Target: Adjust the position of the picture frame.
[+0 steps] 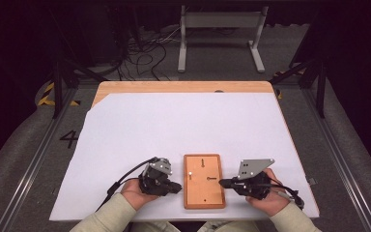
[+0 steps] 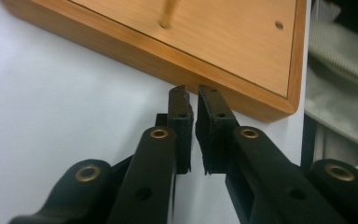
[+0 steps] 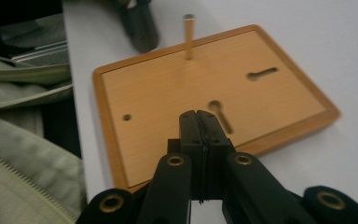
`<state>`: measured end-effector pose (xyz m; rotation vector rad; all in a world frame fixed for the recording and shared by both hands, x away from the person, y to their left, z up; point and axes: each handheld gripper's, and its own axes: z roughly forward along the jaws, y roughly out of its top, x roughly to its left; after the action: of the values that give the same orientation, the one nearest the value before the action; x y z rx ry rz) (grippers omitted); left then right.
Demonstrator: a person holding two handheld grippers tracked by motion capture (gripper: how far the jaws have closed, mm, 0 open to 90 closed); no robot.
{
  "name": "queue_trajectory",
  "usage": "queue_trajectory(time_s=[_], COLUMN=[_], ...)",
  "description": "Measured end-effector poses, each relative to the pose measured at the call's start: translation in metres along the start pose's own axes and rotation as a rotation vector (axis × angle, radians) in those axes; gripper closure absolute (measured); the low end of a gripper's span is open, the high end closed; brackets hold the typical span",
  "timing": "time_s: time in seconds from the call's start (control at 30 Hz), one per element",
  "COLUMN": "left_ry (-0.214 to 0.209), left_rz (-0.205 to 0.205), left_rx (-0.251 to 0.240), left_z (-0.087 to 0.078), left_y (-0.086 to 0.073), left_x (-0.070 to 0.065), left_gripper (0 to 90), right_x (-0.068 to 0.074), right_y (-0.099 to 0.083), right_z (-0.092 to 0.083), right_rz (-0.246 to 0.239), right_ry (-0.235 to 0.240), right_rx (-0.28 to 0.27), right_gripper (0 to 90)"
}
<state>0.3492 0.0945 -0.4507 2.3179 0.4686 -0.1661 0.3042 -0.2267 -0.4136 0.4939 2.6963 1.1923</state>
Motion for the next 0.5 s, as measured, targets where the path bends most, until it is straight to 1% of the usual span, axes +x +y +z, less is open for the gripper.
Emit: queue_trajectory(time_s=[0.07,0.17,0.2,0.23,0.27,0.3,0.37,0.4,0.43,0.5], left_ry=[0.038,0.082,0.092,0.104,0.109,0.119,0.124,0.122,0.122,0.126], left_rz=[-0.014,-0.034,-0.032,-0.037,-0.041,-0.037,-0.048,-0.055,-0.055,-0.056], left_rx=[-0.042,-0.085,-0.094,-0.108,-0.11,-0.12,-0.126,-0.125,-0.125,-0.131], left_z=[-0.007,-0.013,-0.014,-0.016,-0.017,-0.018,-0.02,-0.02,-0.02,-0.021], left_y=[-0.002,-0.004,-0.004,-0.005,-0.006,-0.006,-0.007,-0.007,-0.007,-0.008], left_x=[0.003,0.006,0.007,0.007,0.007,0.009,0.01,0.01,0.01,0.011], left_gripper=[77.8,73.3,72.5,72.4,71.7,70.9,70.4,70.3,70.3,70.4], right_x=[0.009,0.018,0.02,0.021,0.024,0.025,0.029,0.032,0.034,0.035], right_y=[0.002,0.002,0.001,0.001,0.002,0.003,0.003,0.003,0.003,0.004], right_z=[0.005,0.013,0.015,0.016,0.016,0.017,0.019,0.021,0.024,0.025], right_rz=[-0.03,-0.053,-0.061,-0.06,-0.072,-0.074,-0.091,-0.097,-0.106,-0.106], right_ry=[0.038,0.057,0.073,0.081,0.098,0.11,0.131,0.149,0.152,0.162], right_rx=[0.022,0.08,0.091,0.095,0.098,0.1,0.113,0.126,0.15,0.158], right_gripper=[90.0,90.0,90.0,90.0,90.0,90.0,90.0,90.0,90.0,90.0])
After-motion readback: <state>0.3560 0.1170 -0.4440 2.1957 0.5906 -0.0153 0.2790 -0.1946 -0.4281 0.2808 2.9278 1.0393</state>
